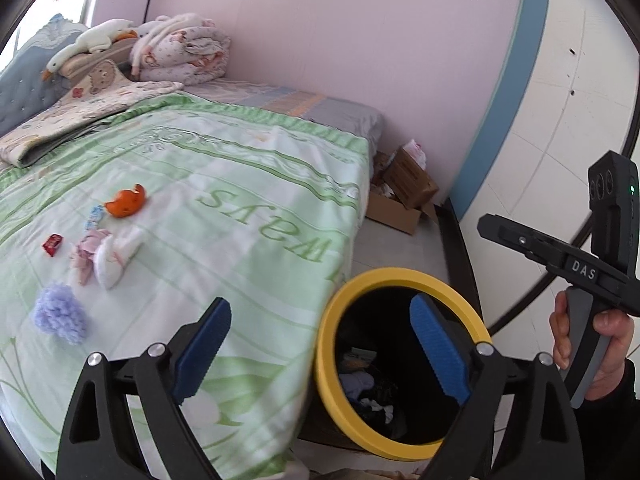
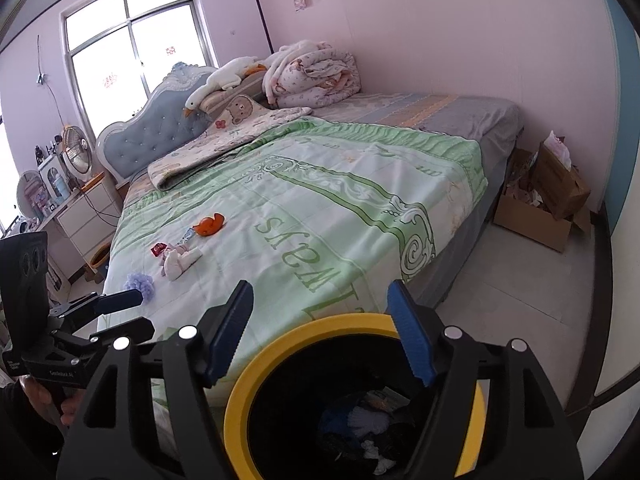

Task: Collect trash
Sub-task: 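Move both open tools back over the bed toward the lavender puff and tissue, then grasp the lavender puff with the left tool while the right tool grasps the white tissue bundle, then carry the lavender puff and white tissue over the bin with both tools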

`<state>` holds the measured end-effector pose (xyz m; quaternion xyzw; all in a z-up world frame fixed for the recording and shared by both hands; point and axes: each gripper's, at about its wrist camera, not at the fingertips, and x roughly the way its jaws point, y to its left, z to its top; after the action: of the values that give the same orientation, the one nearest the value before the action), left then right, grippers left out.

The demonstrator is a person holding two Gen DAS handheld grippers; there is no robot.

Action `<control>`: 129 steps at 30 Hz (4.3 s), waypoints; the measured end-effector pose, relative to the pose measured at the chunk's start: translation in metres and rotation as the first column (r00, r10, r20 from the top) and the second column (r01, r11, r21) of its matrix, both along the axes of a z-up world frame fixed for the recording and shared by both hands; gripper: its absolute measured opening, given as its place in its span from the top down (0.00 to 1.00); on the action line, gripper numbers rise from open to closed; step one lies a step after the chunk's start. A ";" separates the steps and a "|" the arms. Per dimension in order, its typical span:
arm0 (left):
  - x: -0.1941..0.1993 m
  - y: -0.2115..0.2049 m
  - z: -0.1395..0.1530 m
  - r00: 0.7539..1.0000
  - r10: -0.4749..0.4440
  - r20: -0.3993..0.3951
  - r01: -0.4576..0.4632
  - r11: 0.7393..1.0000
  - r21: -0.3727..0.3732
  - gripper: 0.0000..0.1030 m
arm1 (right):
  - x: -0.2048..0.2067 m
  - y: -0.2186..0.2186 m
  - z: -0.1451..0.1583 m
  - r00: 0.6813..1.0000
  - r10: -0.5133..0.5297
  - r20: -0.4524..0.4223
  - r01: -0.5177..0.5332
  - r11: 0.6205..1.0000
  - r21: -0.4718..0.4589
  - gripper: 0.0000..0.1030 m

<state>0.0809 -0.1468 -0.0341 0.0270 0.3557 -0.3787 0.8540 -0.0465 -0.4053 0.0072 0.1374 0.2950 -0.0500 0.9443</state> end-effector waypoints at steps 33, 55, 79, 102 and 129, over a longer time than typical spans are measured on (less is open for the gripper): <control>0.120 0.154 -0.036 0.923 0.384 -0.019 -0.381 0.920 0.090 0.14 | 0.194 0.136 -0.007 0.953 0.299 -0.051 -0.297 0.954 0.049 0.33; 0.161 0.170 -0.076 0.907 0.406 -0.109 -0.399 0.913 0.080 0.14 | 0.297 0.192 -0.086 0.880 0.418 -0.226 -0.382 0.906 0.183 0.33; 0.161 0.173 -0.095 0.937 0.321 -0.138 -0.324 0.946 -0.002 0.43 | 0.352 0.222 -0.124 0.837 0.472 -0.276 -0.387 0.868 0.312 0.60; 0.144 0.185 -0.068 0.943 0.317 -0.105 -0.323 0.945 -0.052 0.43 | 0.329 0.215 -0.093 0.852 0.487 -0.194 -0.419 0.855 0.305 0.87; 0.090 0.169 -0.013 0.947 0.322 0.003 -0.321 0.946 -0.053 0.43 | 0.225 0.154 -0.030 0.894 0.439 -0.084 -0.407 0.877 0.255 0.87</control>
<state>0.1712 0.0221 -0.0473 -0.0512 0.3405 -0.2433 0.9068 0.1782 -0.2509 -0.0233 0.1745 0.3870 0.1830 0.8867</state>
